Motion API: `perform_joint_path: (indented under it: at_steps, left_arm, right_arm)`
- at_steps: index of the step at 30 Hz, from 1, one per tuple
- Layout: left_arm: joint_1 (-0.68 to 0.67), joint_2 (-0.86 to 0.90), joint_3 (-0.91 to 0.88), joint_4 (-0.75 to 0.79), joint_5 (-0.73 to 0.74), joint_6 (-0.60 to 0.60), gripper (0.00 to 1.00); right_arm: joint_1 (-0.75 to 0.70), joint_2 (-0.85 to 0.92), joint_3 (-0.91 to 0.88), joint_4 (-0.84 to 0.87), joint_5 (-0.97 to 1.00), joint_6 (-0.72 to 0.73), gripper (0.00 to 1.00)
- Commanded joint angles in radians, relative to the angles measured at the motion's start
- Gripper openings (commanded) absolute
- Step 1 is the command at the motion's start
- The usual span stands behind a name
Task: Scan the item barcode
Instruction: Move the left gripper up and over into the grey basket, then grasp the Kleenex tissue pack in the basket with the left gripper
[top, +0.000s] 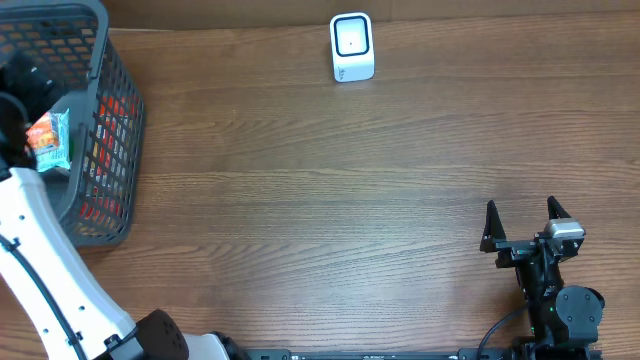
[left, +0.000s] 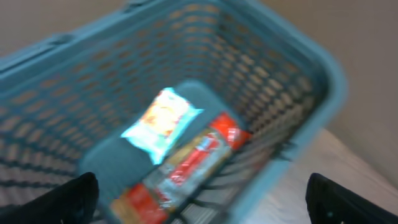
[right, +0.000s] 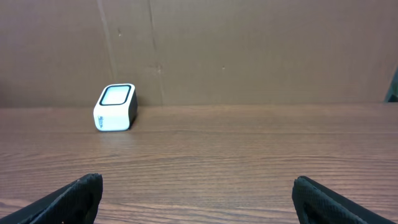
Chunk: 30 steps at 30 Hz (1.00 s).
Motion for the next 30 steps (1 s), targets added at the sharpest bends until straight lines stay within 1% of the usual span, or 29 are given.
perform_joint_path:
  at_steps: [1, 8, 11, 12, 14, 17, 19, 23, 25, 30]
  left_arm:
    - [0.025, 0.013, 0.011, -0.014, -0.024, 0.012, 1.00]
    - [0.033, 0.097, 0.008, -0.035, -0.024, 0.024, 1.00]
    - [0.033, 0.135, 0.008, -0.038, -0.021, 0.058, 1.00]
    - [0.033, 0.145, 0.008, -0.033, -0.004, 0.075, 1.00]
    - [0.042, 0.163, 0.008, -0.013, 0.079, 0.125, 1.00]
    - [0.079, 0.193, 0.031, 0.004, 0.203, 0.132, 1.00]
    - [0.114, 0.225, 0.077, -0.013, 0.276, 0.131, 1.00]
    - [0.207, 0.326, 0.218, -0.092, 0.405, 0.120, 1.00]
    - [0.247, 0.371, 0.257, -0.124, 0.431, 0.122, 0.99]
    - [0.309, 0.451, 0.259, -0.147, 0.448, 0.121, 1.00]
  right_arm:
    - [-0.003, -0.008, -0.011, 0.003, -0.005, -0.001, 1.00]
    - [-0.003, -0.008, -0.011, 0.003, -0.006, -0.001, 1.00]
    - [-0.003, -0.008, -0.011, 0.003, -0.006, -0.001, 1.00]
    - [-0.003, -0.008, -0.011, 0.003, -0.006, -0.001, 1.00]
    - [-0.003, -0.008, -0.011, 0.003, -0.006, -0.001, 1.00]
    - [-0.003, -0.008, -0.011, 0.003, -0.006, -0.001, 1.00]
    - [-0.003, -0.008, -0.011, 0.003, -0.006, -0.001, 1.00]
    - [-0.003, -0.008, -0.011, 0.003, -0.005, -0.001, 1.00]
    - [-0.003, -0.008, -0.011, 0.003, -0.005, -0.001, 1.00]
    - [-0.003, -0.008, -0.011, 0.003, -0.006, -0.001, 1.00]
